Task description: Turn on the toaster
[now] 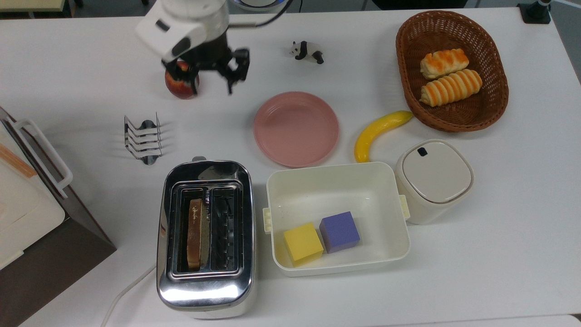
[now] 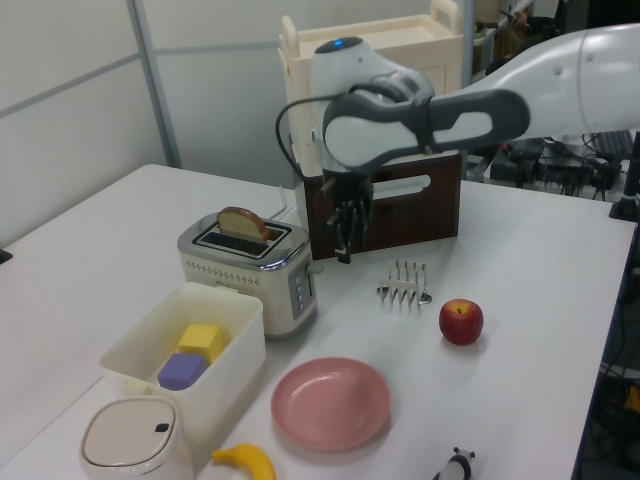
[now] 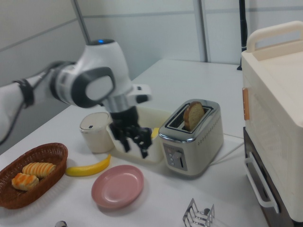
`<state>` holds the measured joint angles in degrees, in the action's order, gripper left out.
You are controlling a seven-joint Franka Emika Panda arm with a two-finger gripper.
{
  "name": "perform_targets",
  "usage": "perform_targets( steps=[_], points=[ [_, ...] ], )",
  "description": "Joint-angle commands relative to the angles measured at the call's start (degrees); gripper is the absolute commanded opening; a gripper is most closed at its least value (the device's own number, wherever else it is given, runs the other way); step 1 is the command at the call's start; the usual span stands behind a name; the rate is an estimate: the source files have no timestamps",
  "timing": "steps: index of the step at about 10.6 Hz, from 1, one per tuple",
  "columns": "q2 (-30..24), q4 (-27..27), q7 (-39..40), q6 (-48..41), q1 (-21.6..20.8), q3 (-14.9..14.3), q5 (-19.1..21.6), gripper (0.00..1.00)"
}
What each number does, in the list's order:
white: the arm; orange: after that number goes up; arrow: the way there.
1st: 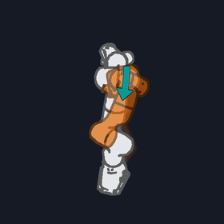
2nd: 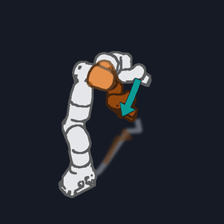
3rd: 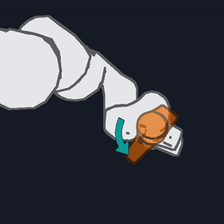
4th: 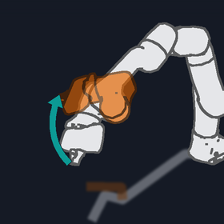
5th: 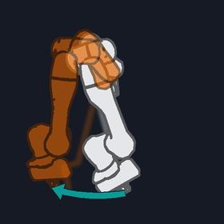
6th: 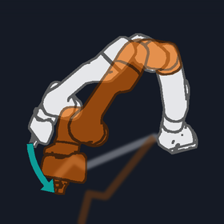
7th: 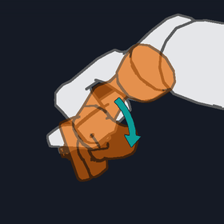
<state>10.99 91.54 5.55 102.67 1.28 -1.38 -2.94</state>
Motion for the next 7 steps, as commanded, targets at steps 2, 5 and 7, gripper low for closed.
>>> perform_targets(
  steps=[2, 5, 7],
  points=[
    [-8.7, 3.2, -13.96, -10.13, -4.62, -0.29, 0.39, 1.0],
    [-10.29, 4.35, -13.99, -9.86, -4.36, -0.29, 0.39, 1.0],
    [-10.55, 4.35, -13.99, -9.69, -4.27, -0.38, 0.39, 1.0]
  ],
)
